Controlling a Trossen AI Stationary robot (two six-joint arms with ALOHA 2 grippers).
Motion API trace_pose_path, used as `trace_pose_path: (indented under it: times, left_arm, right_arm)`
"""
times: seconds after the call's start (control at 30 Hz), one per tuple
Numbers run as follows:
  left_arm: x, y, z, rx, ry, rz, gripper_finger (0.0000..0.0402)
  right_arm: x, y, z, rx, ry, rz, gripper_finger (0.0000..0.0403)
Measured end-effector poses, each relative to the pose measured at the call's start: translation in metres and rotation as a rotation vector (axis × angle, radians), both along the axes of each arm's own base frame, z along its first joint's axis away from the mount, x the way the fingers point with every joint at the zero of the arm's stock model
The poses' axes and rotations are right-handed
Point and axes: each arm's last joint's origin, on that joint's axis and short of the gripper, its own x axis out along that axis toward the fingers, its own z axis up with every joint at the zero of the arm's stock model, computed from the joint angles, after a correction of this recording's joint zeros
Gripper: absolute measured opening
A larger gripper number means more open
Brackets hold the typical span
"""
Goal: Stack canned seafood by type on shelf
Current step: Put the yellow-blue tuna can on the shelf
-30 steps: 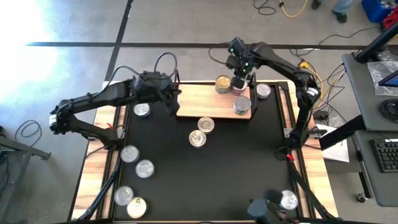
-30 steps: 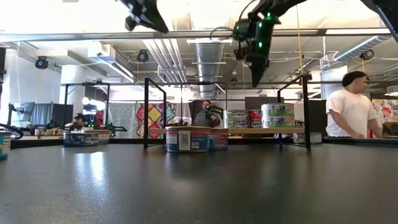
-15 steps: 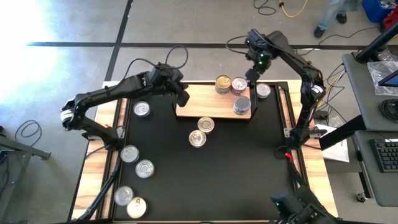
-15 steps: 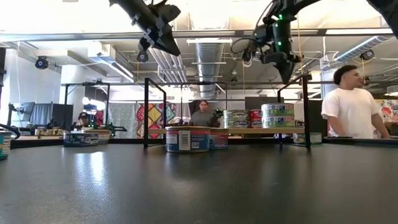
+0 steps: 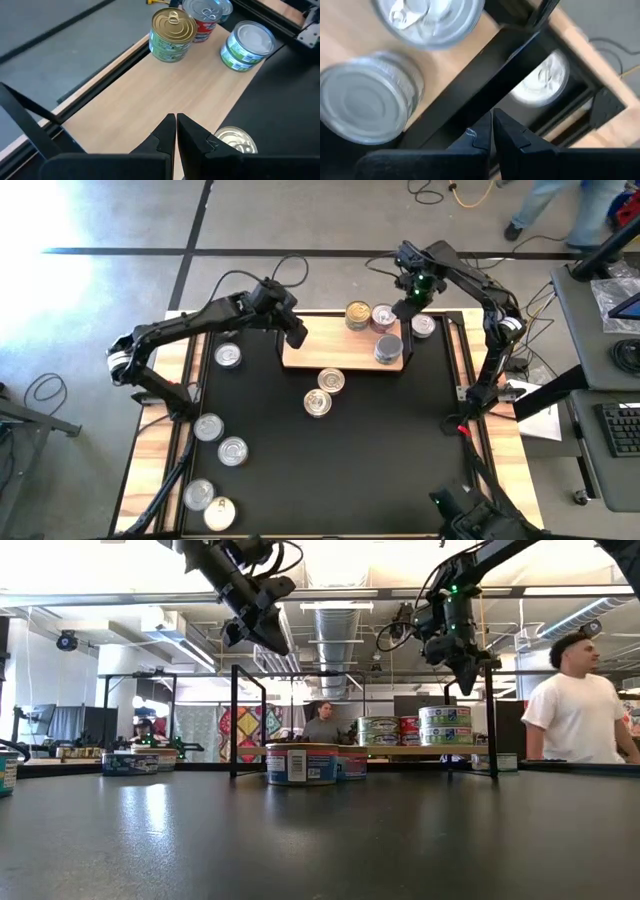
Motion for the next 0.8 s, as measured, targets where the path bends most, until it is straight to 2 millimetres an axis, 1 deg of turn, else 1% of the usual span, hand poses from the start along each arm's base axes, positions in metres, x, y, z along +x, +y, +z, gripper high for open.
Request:
trace_pose_path:
  times: [0.1, 0.2, 0.3, 0.4, 0.57, 0.67, 0.8]
  left_arm:
    - [-0.006, 0.010, 0.000, -0.016, -0.009, 0.011, 0.0000]
    - [-0.010, 0.017, 0.000, 0.004, 0.000, 0.017, 0.0000]
    - [-0.010, 0.019, 0.002, 0.043, -0.001, -0.008, 0.0000]
    - [-0.009, 0.016, 0.007, 0.076, -0.028, -0.045, 0.0000]
    - [-0.005, 0.008, 0.022, 0.123, -0.141, -0.132, 0.0000]
    - [-0.005, 0.003, 0.034, 0.164, -0.217, -0.172, 0.0000]
    - [-0.007, 0.001, 0.043, 0.194, -0.261, -0.172, 0.0000]
  right_arm:
    - [0.003, -0.005, 0.000, -0.053, -0.037, -0.001, 0.0012]
    - [0.007, -0.010, 0.001, -0.095, -0.074, -0.001, 0.0012]
    - [0.008, -0.012, 0.001, -0.121, -0.089, -0.001, 0.0012]
    - [0.003, -0.013, 0.004, -0.146, -0.051, -0.007, 0.0012]
    - [-0.016, -0.017, 0.011, -0.155, -0.033, -0.081, 0.0012]
    - [-0.033, -0.024, 0.013, -0.139, -0.067, -0.173, 0.0012]
    - [-0.056, -0.027, 0.011, -0.159, -0.117, -0.314, 0.0012]
